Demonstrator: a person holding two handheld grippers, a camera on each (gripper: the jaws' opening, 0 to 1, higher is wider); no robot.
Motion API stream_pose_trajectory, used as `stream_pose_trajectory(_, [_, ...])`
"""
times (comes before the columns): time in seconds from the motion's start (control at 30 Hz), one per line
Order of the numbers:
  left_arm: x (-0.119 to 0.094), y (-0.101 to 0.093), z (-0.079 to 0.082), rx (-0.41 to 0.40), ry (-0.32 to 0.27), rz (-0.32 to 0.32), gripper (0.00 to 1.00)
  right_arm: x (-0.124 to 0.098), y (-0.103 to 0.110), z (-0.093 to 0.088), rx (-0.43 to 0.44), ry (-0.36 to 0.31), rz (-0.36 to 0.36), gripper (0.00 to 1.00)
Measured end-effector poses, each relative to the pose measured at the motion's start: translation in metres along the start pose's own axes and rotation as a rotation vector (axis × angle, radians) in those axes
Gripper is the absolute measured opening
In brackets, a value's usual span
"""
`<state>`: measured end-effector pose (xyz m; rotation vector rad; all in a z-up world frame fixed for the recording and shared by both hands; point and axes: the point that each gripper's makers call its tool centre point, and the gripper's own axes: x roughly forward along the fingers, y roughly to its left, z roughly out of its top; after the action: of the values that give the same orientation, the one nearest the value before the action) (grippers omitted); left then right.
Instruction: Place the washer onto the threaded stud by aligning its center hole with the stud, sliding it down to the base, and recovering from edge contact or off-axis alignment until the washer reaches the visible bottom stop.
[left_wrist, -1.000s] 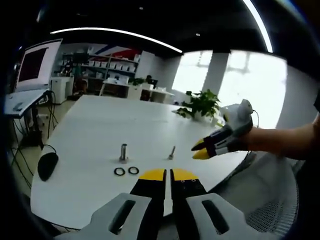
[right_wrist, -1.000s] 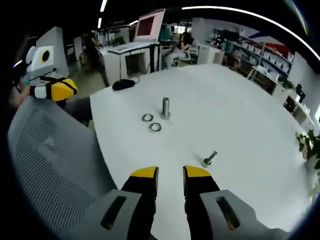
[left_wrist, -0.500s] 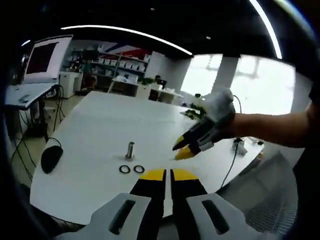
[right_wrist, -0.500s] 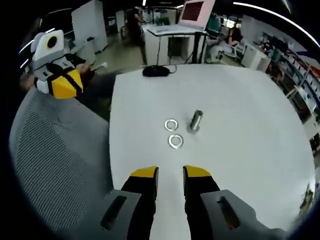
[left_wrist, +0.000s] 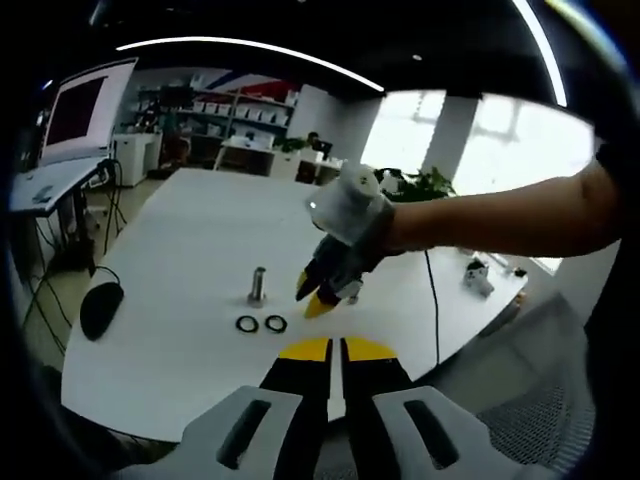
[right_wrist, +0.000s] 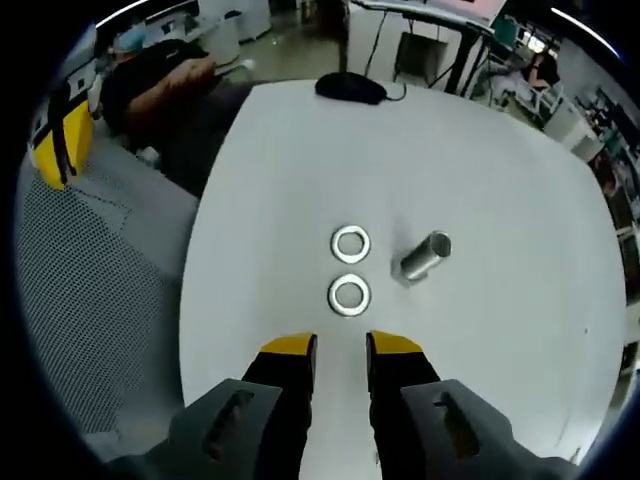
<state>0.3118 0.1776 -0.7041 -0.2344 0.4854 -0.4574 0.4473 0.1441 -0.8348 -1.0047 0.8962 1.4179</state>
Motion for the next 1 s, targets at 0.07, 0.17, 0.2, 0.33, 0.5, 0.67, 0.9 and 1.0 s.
stream_pose_trajectory(0.07, [0.002,-0.01,-0.001,0.027,0.006,-0.053,0.07,0.007,-0.004,0.002,-0.002,0.014,-0.002,0.23])
stream_pose_trajectory(0.17, [0.004,-0.011,-0.008,0.026,0.055,-0.056,0.08,0.015,-0.006,0.003,-0.029,0.047,0.011,0.23])
stream_pose_trajectory(0.2, [0.003,-0.01,-0.007,0.023,0.046,-0.054,0.08,0.016,-0.006,0.005,-0.032,0.048,0.014,0.23])
stream_pose_trajectory(0.33, [0.003,-0.01,-0.008,0.02,0.052,-0.051,0.08,0.021,-0.005,0.009,-0.038,0.059,0.029,0.24])
stream_pose_trajectory(0.5, [0.004,-0.01,-0.008,0.012,0.048,-0.041,0.08,0.029,-0.007,0.008,-0.039,0.08,0.037,0.28])
stream_pose_trajectory(0.67, [0.004,-0.009,-0.007,0.009,0.045,-0.035,0.08,0.038,-0.005,0.007,-0.038,0.103,0.052,0.28])
stream_pose_trajectory(0.9, [0.004,-0.009,-0.007,0.003,0.044,-0.029,0.07,0.041,-0.006,0.009,-0.056,0.13,0.042,0.27])
stream_pose_trajectory(1.0, [0.004,-0.009,-0.007,0.002,0.044,-0.028,0.07,0.041,-0.006,0.009,-0.054,0.137,0.035,0.26])
